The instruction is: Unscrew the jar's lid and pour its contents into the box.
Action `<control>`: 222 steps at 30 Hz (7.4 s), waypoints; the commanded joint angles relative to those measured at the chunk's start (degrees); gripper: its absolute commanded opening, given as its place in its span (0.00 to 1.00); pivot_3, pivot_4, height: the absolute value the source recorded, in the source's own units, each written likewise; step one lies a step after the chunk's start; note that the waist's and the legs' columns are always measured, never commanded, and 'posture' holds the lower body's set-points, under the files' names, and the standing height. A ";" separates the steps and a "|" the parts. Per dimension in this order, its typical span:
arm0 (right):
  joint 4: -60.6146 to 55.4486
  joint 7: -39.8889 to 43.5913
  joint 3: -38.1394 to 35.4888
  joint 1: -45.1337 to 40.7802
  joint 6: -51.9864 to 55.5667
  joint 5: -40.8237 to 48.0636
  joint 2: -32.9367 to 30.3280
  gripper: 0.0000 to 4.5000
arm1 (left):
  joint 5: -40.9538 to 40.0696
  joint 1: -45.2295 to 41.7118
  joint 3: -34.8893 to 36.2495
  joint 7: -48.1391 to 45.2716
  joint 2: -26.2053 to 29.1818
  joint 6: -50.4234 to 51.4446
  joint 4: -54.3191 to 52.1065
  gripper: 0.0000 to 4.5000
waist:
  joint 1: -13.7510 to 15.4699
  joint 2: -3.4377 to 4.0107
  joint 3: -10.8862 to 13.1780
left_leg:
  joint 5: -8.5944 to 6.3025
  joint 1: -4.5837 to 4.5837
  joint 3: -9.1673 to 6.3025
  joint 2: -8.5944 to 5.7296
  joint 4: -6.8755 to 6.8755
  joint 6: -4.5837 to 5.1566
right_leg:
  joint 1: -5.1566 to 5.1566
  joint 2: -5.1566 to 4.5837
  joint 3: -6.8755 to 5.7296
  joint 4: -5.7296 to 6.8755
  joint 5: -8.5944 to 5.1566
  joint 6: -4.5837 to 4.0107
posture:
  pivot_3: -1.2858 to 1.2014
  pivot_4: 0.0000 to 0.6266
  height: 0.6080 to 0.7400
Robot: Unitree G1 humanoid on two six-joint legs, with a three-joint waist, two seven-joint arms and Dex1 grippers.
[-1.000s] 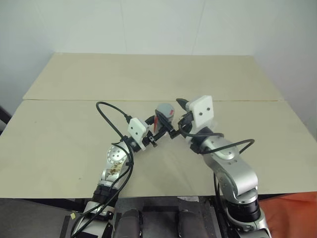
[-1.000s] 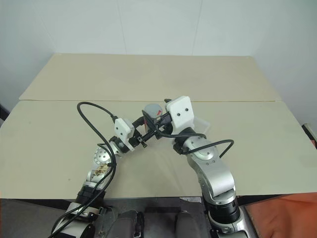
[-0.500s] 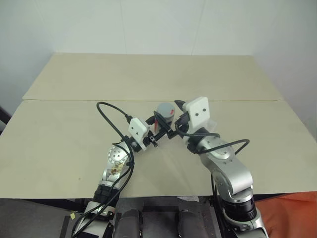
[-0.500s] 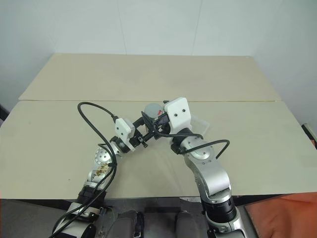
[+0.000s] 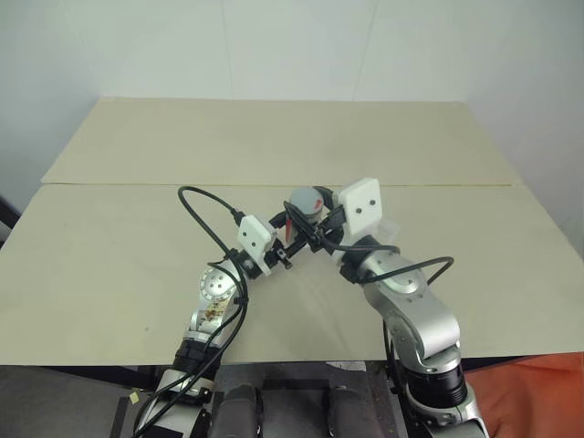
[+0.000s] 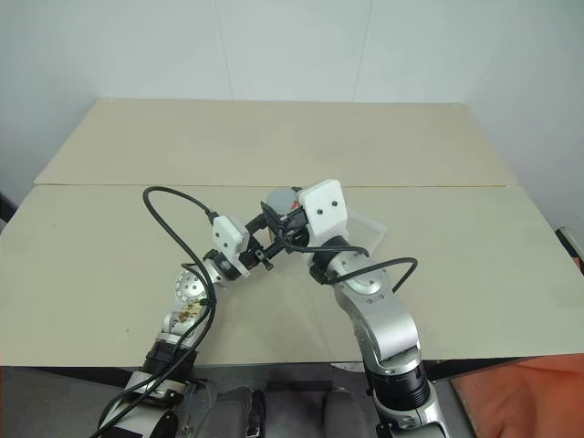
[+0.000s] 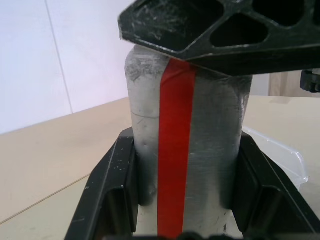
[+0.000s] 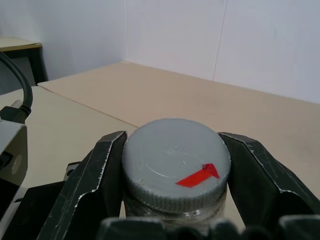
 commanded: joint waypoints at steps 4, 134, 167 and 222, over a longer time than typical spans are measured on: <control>-1.00 10.36 -4.52 -0.24 -2.97 6.59 -6.12 0.62 | -4.25 0.42 0.09 -5.25 1.43 -0.35 -2.91 0.44 | 0.02 0.00 0.00 | 0.00 0.00 0.00 0.00 0.00 0.00 | 0.01 -0.01 0.00 -0.01 0.00 0.00 | 0.52 0.24 1.00; -5.85 11.16 -7.90 6.96 -11.00 5.46 -15.72 0.99 | -5.99 0.15 0.33 -9.87 1.41 -1.70 -0.10 0.44 | 0.54 0.02 0.02 | 0.00 0.02 -0.01 -0.01 0.06 0.00 | 0.04 0.00 -0.01 -0.01 0.02 0.01 | 0.52 0.24 1.00; 0.28 10.83 -3.42 0.68 -13.41 3.74 -9.27 0.99 | -4.85 0.29 -0.52 -9.09 -0.03 -3.75 0.07 0.44 | 0.07 0.02 0.02 | 0.00 0.01 -0.03 -0.01 0.06 0.00 | 0.05 0.02 -0.01 0.00 0.02 0.01 | 0.52 0.24 1.00; -1.12 13.19 -3.89 1.63 -8.13 8.47 -10.31 0.99 | -4.44 0.02 -0.63 -9.32 -0.27 -5.61 1.80 0.44 | 0.07 0.02 0.02 | 0.00 0.02 -0.03 0.00 0.06 0.01 | 0.05 0.02 -0.01 0.00 0.02 0.01 | 0.52 0.24 1.00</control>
